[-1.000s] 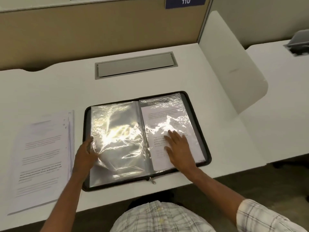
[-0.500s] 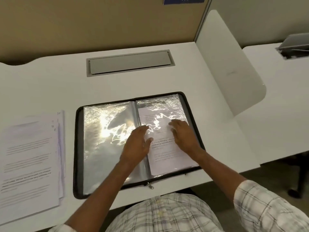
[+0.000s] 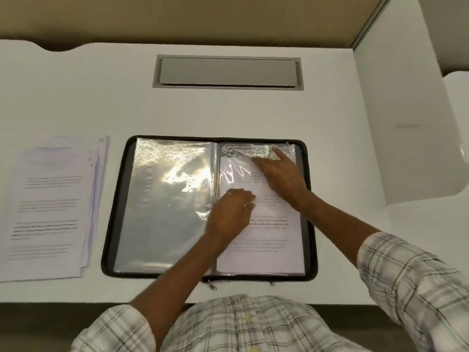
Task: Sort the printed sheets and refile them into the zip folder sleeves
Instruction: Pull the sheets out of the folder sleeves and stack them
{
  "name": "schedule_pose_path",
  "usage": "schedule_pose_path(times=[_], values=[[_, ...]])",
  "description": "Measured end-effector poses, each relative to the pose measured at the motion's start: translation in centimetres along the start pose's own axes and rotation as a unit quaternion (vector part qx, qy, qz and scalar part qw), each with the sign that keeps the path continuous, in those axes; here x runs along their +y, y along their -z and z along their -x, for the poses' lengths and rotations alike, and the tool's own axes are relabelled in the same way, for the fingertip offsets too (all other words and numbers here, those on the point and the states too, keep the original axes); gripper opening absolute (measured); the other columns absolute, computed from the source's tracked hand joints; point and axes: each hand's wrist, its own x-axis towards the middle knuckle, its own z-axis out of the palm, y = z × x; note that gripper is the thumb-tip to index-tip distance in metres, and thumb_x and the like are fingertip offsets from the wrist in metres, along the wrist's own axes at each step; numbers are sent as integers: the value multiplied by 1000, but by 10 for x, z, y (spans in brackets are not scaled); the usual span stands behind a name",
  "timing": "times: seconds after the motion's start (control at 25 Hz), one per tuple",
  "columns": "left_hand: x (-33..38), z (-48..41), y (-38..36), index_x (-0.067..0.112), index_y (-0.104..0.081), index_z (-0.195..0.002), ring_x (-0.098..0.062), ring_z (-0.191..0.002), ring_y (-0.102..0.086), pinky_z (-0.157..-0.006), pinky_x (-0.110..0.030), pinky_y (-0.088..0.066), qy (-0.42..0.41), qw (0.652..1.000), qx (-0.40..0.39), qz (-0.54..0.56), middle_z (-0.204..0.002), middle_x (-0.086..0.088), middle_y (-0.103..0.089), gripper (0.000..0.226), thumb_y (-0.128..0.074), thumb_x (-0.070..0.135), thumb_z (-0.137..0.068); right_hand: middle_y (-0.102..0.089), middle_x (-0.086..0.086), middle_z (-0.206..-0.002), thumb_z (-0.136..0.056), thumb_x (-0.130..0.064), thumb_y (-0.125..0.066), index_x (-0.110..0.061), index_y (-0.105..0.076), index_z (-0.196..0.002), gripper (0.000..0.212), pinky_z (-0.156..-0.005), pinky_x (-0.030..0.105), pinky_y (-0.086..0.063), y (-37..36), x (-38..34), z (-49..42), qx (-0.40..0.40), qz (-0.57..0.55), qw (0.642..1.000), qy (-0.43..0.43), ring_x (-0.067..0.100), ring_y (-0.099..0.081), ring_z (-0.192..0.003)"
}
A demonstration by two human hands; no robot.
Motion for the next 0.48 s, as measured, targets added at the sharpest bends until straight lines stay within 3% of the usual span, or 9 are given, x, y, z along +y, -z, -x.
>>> schedule_pose_path(times=[0.08, 0.12, 0.2, 0.28, 0.4, 0.48], values=[[3, -16, 12, 18, -67, -132, -14, -110, -65, -95, -30, -54, 38, 997, 43, 56, -129, 2, -67, 35, -70, 21, -97, -79, 4, -103, -93, -7, -66, -15, -67, -129, 37, -125, 40, -23, 7, -1, -8, 22, -12, 1000, 5, 20, -75, -92], [1, -24, 17, 21, -65, -131, -11, -104, -64, -90, -28, -54, 46, 996, 48, 66, -123, 4, -66, 35, -71, 23, -97, -79, 2, -100, -94, -11, -68, -16, -70, -125, 32, -125, 36, -22, 18, -1, -15, 13, -64, 998, -5, 17, -74, -89], [-4, -33, 18, 22, -67, -124, -10, -101, -62, -87, -31, -55, 47, 997, 39, 46, -113, 6, -65, 31, -73, 28, -94, -78, -2, -103, -95, -25, -71, -18, -71, -122, 28, -116, 26, -36, 45, 1, -32, -42, -194, 979, -38, 11, -73, -95], [-6, -31, 9, 19, -70, -117, -15, -106, -60, -90, -38, -54, 28, 999, 27, -10, -110, 3, -66, 27, -75, 30, -93, -77, -5, -106, -94, -34, -73, -20, -70, -125, 34, -94, 11, -47, 63, 8, -47, -132, -264, 954, -57, 7, -71, -99], [-3, -8, -16, 16, -68, -123, -20, -119, -53, -98, -41, -51, -5, 998, 43, -46, -122, 0, -63, 31, -72, 32, -95, -75, 0, -103, -103, -32, -59, -14, -68, -122, 28, -84, 13, -52, 69, 25, -71, -206, -399, 885, -123, 11, -71, -97], [0, 9, -33, 15, -63, -132, -22, -134, -47, -110, -42, -45, -19, 997, 65, -29, -138, -3, -56, 36, -66, 30, -100, -74, 4, -104, -107, -18, -50, -9, -70, -116, 24, -72, 13, -53, 68, 38, -84, -264, -383, 871, -159, 14, -71, -93]])
